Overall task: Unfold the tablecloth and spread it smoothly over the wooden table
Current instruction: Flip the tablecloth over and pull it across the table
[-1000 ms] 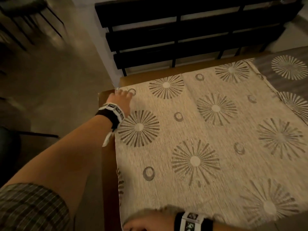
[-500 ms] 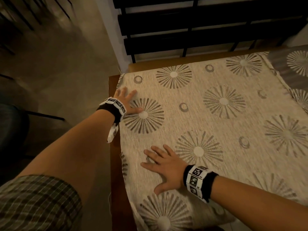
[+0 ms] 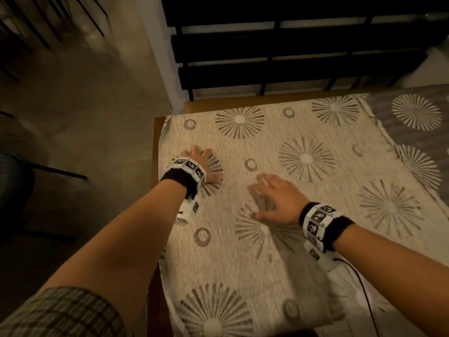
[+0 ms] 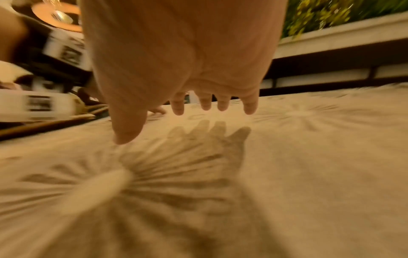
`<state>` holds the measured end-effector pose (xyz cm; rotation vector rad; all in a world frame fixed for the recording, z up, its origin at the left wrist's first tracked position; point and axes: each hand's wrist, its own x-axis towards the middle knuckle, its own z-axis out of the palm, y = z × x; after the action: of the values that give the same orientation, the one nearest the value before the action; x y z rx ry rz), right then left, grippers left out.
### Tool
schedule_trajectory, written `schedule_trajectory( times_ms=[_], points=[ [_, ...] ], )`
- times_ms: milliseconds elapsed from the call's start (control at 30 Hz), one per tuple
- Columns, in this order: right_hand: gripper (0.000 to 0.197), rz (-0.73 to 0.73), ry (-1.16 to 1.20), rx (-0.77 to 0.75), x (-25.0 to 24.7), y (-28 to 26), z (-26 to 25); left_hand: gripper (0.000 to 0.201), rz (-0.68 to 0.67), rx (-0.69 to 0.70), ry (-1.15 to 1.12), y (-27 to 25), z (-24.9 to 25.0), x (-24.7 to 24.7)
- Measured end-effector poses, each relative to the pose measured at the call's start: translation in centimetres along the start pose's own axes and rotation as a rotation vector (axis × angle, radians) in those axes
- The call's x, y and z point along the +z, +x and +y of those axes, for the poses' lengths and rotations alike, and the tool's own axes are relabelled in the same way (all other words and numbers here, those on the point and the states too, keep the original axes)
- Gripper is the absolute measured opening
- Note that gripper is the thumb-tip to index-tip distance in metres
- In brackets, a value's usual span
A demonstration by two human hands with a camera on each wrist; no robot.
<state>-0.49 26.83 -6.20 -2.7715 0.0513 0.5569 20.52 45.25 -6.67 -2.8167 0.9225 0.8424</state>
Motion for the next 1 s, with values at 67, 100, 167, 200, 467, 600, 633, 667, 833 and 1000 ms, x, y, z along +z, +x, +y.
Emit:
schedule_trajectory(
  times_ms=[67,100,167,200,467,600,633,667,833,1000],
  points=[
    [0.099,-0.077,-0.023,0.158,-0.9,-0.2,3.2,0.101,0.018,-0.039,-0.045,-0.8,0.0,1.0],
    [0.103,-0.103,-0.012,0.207,-1.1,-0.3,4.4,0.103,0.009,-0.067,-0.083,-1.1,0.1,1.4],
    [0.109,-0.141,-0.004,0.250,-1.1,-0.5,6.0,0.109,0.002,-0.125,-0.140,-1.7,1.0,2.5],
    [0.110,-0.154,-0.008,0.251,-1.1,-0.5,6.3,0.110,0.004,-0.136,-0.154,-1.9,2.1,3.0],
    [0.084,-0.109,-0.057,0.186,-2.9,0.4,6.6,0.082,0.153,-0.020,-0.264,-3.6,11.6,3.2],
    [0.056,0.012,-0.027,0.037,-4.2,2.4,5.6,0.081,0.220,-0.165,-0.352,-10.1,8.4,6.1],
    [0.053,0.027,-0.024,-0.012,-4.6,3.2,5.0,0.084,0.151,-0.192,-0.353,-12.0,7.9,7.5],
    [0.051,0.035,-0.029,-0.065,-4.9,4.2,4.2,0.087,0.074,-0.214,-0.341,-13.5,7.5,9.0],
    [0.069,0.007,-0.057,-0.213,-5.7,9.5,-1.2,0.110,-0.036,-0.299,-0.325,-16.5,5.0,12.3],
    [0.103,-0.140,-0.187,-0.146,-3.3,13.8,-5.3,0.116,0.016,-0.305,-0.354,-16.8,3.2,12.7]
  ],
)
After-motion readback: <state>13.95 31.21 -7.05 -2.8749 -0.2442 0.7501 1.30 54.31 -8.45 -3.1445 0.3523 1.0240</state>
